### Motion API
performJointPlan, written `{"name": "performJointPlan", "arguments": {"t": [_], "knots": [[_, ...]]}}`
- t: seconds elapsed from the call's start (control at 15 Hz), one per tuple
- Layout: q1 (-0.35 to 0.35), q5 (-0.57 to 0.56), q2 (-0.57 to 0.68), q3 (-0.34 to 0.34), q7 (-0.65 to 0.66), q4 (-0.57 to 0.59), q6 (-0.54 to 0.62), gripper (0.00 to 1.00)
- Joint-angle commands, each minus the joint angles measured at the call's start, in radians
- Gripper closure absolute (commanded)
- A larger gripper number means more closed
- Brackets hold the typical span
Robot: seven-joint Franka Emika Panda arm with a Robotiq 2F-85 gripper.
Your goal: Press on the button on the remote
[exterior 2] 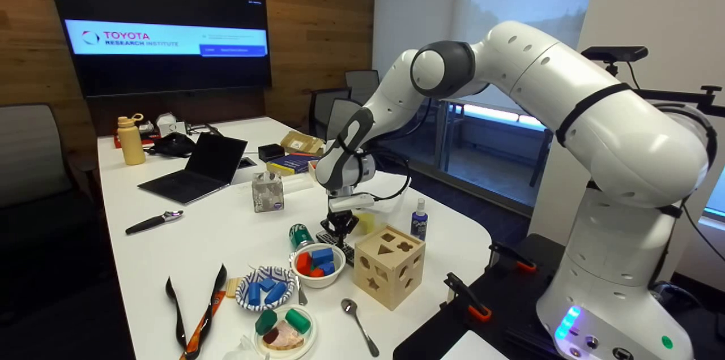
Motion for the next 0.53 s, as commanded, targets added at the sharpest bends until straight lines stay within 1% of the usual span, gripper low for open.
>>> {"name": "performJointPlan", "arguments": {"t": [0.0, 0.47], "knots": [[-0.006, 0.022, 0.045, 0.009, -0.026, 0.058, -0.048, 1.00], [-0.001, 0.017, 0.086, 0.003, -0.022, 0.104, -0.116, 1.00]]}}
